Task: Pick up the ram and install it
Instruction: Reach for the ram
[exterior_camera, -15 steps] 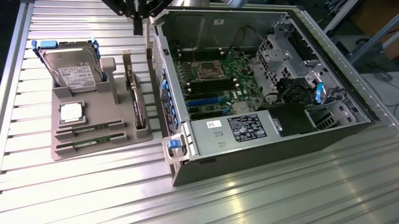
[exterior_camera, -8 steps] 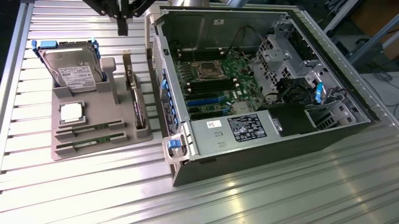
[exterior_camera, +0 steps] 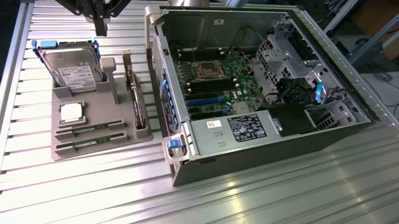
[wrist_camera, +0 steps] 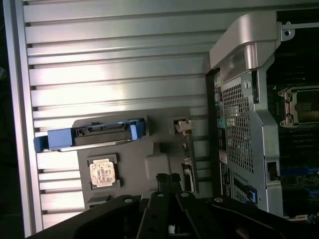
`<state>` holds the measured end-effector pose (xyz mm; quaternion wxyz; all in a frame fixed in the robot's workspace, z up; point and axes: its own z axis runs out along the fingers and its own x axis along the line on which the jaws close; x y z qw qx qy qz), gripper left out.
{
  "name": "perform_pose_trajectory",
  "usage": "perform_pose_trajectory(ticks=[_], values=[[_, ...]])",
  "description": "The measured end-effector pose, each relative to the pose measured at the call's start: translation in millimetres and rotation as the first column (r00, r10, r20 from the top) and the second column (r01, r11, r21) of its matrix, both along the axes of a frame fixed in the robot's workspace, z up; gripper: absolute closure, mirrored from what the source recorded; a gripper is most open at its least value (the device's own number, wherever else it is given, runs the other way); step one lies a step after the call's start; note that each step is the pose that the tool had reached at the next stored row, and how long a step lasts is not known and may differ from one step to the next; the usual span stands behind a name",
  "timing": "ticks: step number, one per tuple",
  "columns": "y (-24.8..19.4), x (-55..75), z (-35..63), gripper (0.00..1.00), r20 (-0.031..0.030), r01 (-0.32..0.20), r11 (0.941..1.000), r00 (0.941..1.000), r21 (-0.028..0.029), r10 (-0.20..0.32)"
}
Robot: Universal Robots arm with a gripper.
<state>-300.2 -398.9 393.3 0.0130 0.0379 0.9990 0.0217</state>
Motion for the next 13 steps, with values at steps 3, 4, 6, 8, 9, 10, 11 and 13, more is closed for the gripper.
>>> perform_pose_trajectory(ticks=[3, 4, 6, 8, 9, 10, 11, 13], values=[[0.0, -4.1, -0.1, 0.90, 0.0001, 0.000, 1.0000, 1.0000, 0.0001, 0.000], [0.0, -4.1, -0.1, 0.90, 0.0001, 0.000, 1.0000, 1.0000, 0.0001, 0.000], [-0.1, -4.2, 0.0, 0.90, 0.0000, 0.000, 1.0000, 1.0000, 0.0001, 0.000], [-2.5, -4.2, 0.0, 0.90, 0.0000, 0.000, 1.0000, 1.0000, 0.0000, 0.000], [-5.2, -4.2, -0.1, 0.90, 0.0001, 0.000, 1.0000, 1.0000, 0.0001, 0.000], [-7.1, -4.1, 0.0, 0.90, 0.0000, 0.000, 1.0000, 1.0000, 0.0001, 0.000], [-8.2, -4.1, -0.1, 0.90, 0.0001, 0.000, 1.0000, 1.0000, 0.0001, 0.000], [-15.3, -4.1, 0.0, 0.90, 0.0000, 0.000, 1.0000, 1.0000, 0.0000, 0.000]])
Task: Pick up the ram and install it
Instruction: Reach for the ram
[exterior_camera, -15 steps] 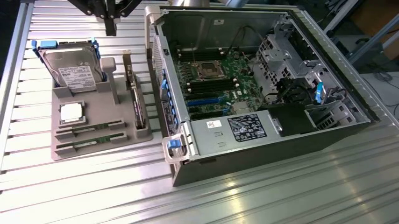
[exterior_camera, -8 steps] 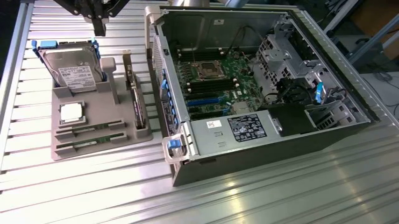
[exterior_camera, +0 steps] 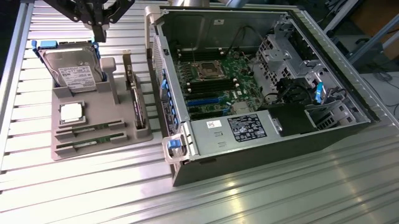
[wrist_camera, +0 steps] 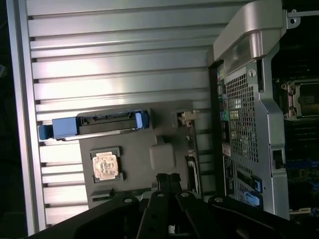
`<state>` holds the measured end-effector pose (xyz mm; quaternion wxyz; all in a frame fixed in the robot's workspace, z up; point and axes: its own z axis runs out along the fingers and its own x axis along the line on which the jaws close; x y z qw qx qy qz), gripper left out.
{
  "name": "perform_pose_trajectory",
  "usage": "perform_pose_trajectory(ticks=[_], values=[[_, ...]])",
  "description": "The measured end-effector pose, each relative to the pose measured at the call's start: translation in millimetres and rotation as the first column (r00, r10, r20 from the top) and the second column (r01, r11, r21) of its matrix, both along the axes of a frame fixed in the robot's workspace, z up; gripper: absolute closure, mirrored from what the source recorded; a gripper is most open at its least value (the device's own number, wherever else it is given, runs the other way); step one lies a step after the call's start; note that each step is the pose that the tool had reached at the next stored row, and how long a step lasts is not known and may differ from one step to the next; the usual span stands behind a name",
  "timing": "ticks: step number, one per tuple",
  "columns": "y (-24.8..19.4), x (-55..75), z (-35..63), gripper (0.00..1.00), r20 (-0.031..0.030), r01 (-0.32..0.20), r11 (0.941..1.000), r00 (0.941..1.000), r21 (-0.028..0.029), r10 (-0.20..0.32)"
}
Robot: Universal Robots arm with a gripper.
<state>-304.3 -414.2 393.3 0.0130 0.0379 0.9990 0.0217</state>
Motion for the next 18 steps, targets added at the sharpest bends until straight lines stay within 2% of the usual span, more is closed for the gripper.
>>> perform_pose_trajectory(ticks=[5, 6, 8, 10, 12, 14, 15, 17, 18], values=[[-21.4, 0.0, 0.0, 0.90, 0.0000, 0.000, 1.0000, 1.0000, 0.0001, 0.000], [-24.9, 0.0, 0.0, 0.90, 0.0001, 0.000, 1.0000, 1.0000, 0.0001, 0.000], [-28.7, 0.0, -0.1, 0.90, 0.0001, 0.000, 1.0000, 1.0000, 0.0001, 0.000], [-36.4, 0.0, 0.0, 0.90, 0.0000, 0.000, 1.0000, 1.0000, 0.0001, 0.000], [-46.6, 0.0, 0.0, 0.90, -0.0001, 0.000, 1.0000, 1.0000, 0.0000, 0.000], [-54.2, 0.0, -0.1, 0.90, 0.0001, 0.000, 1.0000, 1.0000, 0.0001, 0.000], [-60.4, 0.0, -0.1, 0.90, 0.0001, 0.000, 1.0000, 1.0000, 0.0001, 0.000], [-67.4, 0.0, -0.1, 0.90, 0.0001, 0.000, 1.0000, 1.0000, 0.0001, 0.000], [-72.6, 0.0, 0.0, 0.90, 0.0000, 0.000, 1.0000, 1.0000, 0.0001, 0.000]])
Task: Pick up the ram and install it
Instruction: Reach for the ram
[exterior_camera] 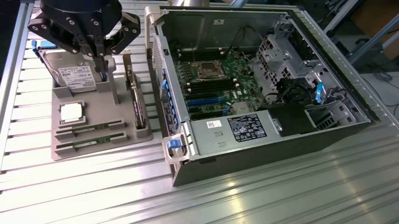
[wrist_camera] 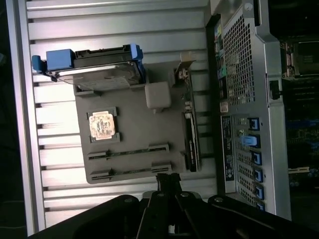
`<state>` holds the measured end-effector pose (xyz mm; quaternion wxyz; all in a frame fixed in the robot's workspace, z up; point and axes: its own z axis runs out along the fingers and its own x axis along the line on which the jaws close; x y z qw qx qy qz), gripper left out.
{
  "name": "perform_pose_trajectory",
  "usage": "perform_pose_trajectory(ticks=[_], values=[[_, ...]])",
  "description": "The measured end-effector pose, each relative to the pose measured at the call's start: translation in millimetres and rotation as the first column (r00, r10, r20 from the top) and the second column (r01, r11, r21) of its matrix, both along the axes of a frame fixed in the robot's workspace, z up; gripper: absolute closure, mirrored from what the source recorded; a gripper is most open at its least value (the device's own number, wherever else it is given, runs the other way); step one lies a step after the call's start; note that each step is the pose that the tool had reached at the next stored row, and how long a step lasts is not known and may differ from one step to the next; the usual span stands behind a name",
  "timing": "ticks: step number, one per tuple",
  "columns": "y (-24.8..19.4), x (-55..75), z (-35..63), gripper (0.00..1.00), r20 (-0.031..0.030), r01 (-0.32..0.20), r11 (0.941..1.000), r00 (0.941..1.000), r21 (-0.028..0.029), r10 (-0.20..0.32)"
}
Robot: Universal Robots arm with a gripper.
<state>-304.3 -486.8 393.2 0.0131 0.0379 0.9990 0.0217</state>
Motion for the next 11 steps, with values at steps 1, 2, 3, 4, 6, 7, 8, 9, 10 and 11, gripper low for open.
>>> perform_pose_trajectory(ticks=[1, 2, 3, 4, 6, 7, 8, 9, 10, 11], values=[[-6.4, 0.0, 0.0, 0.90, 0.0000, 0.000, 1.0000, 1.0000, 0.0000, 0.000], [-8.6, 0.0, 0.0, 0.90, 0.0000, 0.000, 1.0000, 1.0000, 0.0000, 0.000], [-10.5, 0.0, 0.0, 0.90, 0.0000, 0.000, 1.0000, 1.0000, 0.0000, 0.000], [-13.5, 0.0, 0.0, 0.90, 0.0000, 0.000, 1.0000, 1.0000, 0.0000, 0.000], [-22.3, 0.0, 0.1, 0.90, 0.0000, 0.000, 1.0000, 1.0000, -0.0001, 0.000], [-24.8, 0.0, 0.0, 0.90, 0.0000, 0.000, 1.0000, 1.0000, 0.0000, 0.000], [-27.5, 0.0, 0.0, 0.90, 0.0000, 0.000, 1.0000, 1.0000, 0.0000, 0.000], [-31.2, 0.0, 0.0, 0.90, -0.0001, 0.000, 1.0000, 1.0000, -0.0001, 0.000], [-31.9, -0.1, 0.0, 0.90, 0.0000, 0.000, 1.0000, 1.0000, -0.0001, 0.000], [-32.0, 0.0, 0.0, 0.90, 0.0000, 0.000, 1.0000, 1.0000, -0.0001, 0.000]])
